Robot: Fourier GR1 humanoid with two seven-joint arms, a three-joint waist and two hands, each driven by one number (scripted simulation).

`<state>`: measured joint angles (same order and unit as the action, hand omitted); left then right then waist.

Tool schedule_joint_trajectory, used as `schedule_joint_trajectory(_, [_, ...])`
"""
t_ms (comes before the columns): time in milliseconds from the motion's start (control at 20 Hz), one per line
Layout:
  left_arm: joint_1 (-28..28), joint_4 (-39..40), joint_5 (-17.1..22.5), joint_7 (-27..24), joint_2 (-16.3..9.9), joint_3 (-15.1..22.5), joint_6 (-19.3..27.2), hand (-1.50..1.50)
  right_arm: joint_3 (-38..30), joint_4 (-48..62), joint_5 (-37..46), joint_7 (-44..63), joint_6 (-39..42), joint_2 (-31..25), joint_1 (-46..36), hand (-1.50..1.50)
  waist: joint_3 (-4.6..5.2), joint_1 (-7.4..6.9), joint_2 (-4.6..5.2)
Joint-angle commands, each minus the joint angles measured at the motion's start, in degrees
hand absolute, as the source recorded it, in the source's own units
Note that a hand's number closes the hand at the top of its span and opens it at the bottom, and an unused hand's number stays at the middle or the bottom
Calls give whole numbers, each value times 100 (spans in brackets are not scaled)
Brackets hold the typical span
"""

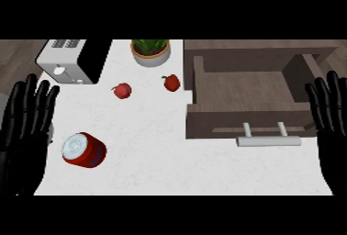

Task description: Pick up the can, place it into the drawer and close the drawer

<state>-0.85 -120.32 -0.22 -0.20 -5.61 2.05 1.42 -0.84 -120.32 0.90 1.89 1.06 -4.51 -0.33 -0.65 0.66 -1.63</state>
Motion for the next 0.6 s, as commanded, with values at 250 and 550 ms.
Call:
schedule_joint_trajectory(250, [108,-60,2573,-262,-1029,762,-2990,-150,153,69,-204,-106,208,31,-15,-150,113,85,195])
schedule_joint_trajectory(550, [-458,1025,3576,-28,-2968,-385,-4752,-150,-455,240,-61,762,-472,189,668,-150,80,-3,186])
